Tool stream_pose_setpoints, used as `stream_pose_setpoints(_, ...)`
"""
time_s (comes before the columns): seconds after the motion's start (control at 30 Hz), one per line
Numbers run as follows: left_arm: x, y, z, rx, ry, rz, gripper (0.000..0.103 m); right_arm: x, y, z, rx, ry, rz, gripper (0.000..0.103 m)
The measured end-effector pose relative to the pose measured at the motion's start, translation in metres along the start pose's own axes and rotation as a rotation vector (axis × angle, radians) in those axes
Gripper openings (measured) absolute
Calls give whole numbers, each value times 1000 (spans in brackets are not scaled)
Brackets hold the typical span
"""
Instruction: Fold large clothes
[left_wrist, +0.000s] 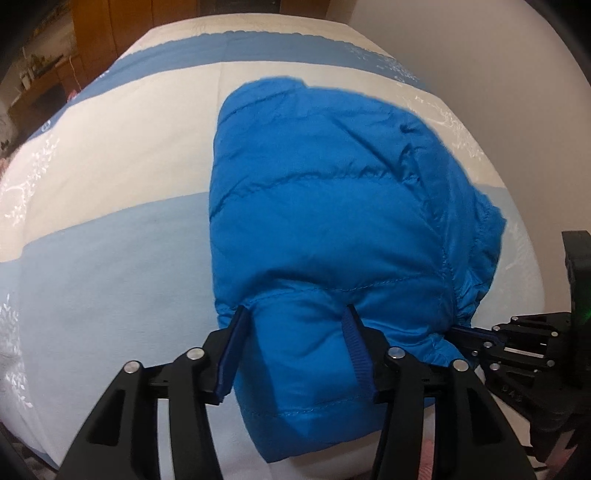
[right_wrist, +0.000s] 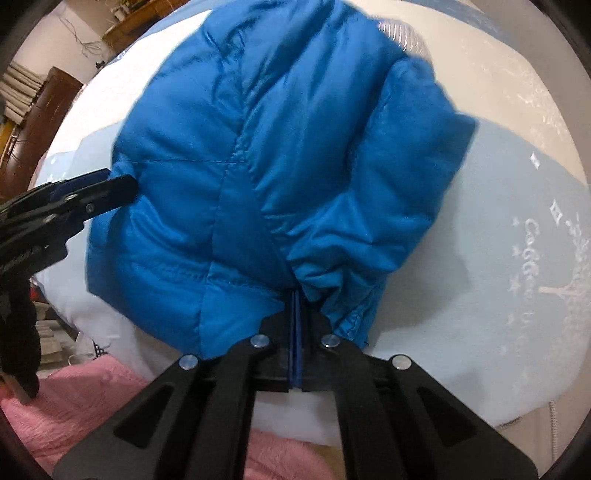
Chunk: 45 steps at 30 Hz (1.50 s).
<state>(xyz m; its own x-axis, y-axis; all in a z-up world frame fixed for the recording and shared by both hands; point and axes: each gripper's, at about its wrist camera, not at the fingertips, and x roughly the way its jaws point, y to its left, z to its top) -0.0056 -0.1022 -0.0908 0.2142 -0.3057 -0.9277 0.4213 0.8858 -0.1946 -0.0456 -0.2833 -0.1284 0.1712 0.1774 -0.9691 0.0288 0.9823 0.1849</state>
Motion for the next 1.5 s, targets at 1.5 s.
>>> stream_pose_setpoints(1.5, 32, 17, 23, -68, -36, 49, 54, 32, -18, 32, 193, -149, -96, 0)
